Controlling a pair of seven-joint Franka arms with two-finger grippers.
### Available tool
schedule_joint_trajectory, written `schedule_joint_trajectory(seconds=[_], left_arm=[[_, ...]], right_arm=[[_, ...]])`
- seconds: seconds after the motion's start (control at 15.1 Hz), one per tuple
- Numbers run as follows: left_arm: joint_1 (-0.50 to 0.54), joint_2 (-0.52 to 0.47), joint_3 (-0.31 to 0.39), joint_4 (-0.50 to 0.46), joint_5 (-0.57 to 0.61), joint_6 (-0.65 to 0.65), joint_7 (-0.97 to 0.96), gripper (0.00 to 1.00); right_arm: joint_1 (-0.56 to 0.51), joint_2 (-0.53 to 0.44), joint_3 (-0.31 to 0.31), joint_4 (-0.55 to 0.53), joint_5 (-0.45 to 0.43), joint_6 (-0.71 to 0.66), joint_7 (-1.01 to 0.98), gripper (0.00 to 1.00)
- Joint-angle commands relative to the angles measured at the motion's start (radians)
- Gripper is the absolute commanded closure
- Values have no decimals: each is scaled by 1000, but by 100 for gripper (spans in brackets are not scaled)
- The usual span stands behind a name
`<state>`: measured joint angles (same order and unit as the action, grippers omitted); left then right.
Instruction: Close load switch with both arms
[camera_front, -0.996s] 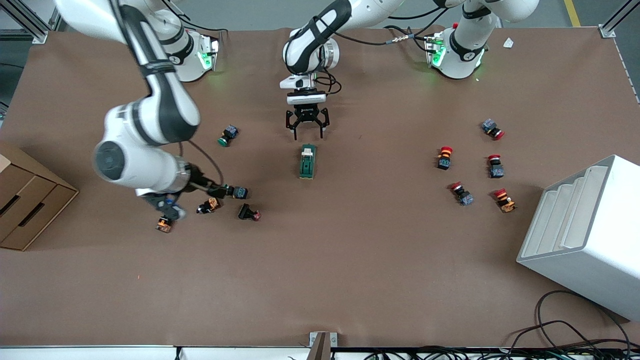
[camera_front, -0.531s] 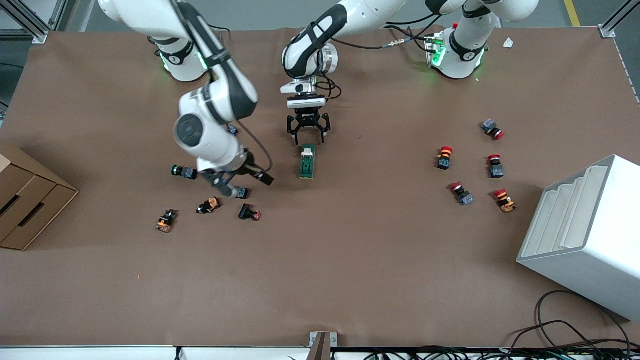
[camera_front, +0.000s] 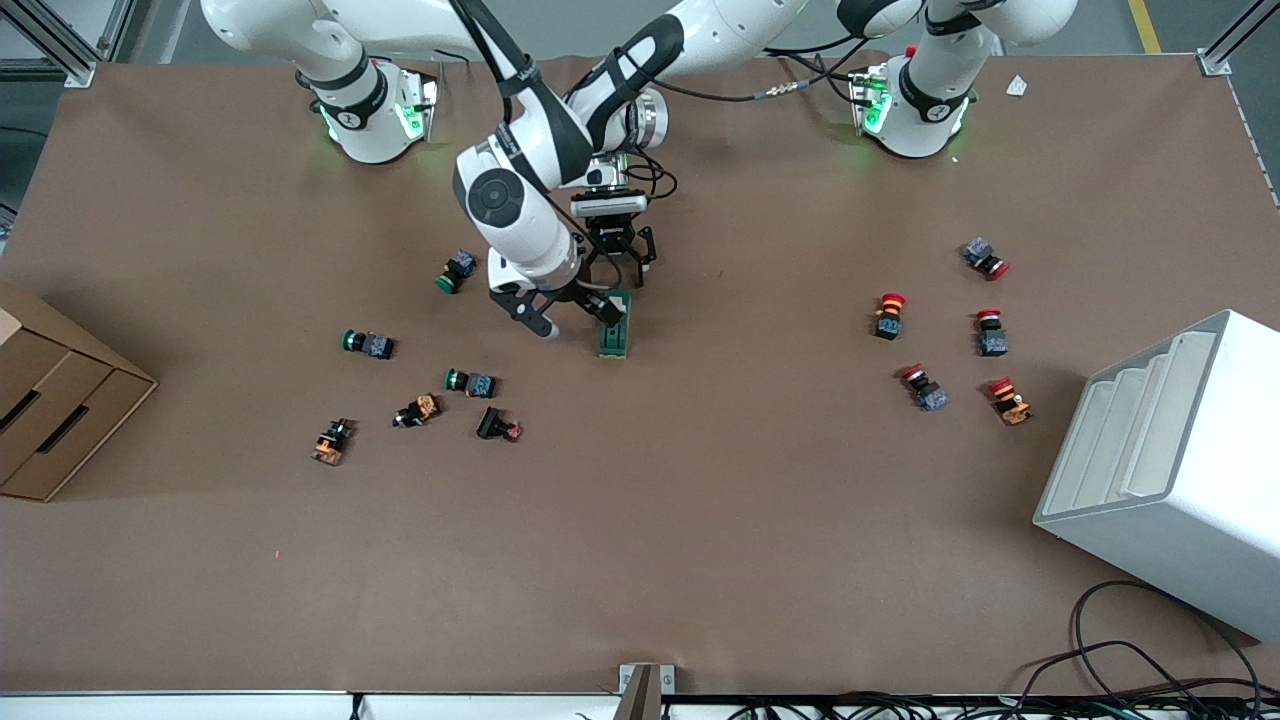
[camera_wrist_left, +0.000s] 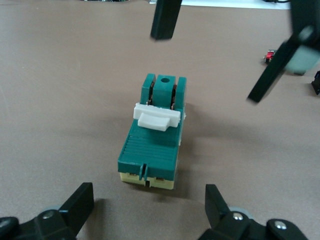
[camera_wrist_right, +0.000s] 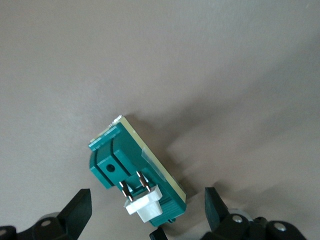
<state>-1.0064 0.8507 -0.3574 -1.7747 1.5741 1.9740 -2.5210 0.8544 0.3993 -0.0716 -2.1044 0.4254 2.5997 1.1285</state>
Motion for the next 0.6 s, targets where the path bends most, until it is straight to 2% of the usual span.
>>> schedule_joint_trajectory(seconds=[0.0,0.2,0.53], left_arm=[[-24,42,6,24,15,-15,-30,1],[-27,45,6,20,14,-21,-30,1],[-29,54,6,21,14,-30,-29,1]], right_arm=[[37,19,-10,-6,59,46,8,0],[75,52,-10,1,127,118,8,0],[80,105,-10,50,138,132,26,0]])
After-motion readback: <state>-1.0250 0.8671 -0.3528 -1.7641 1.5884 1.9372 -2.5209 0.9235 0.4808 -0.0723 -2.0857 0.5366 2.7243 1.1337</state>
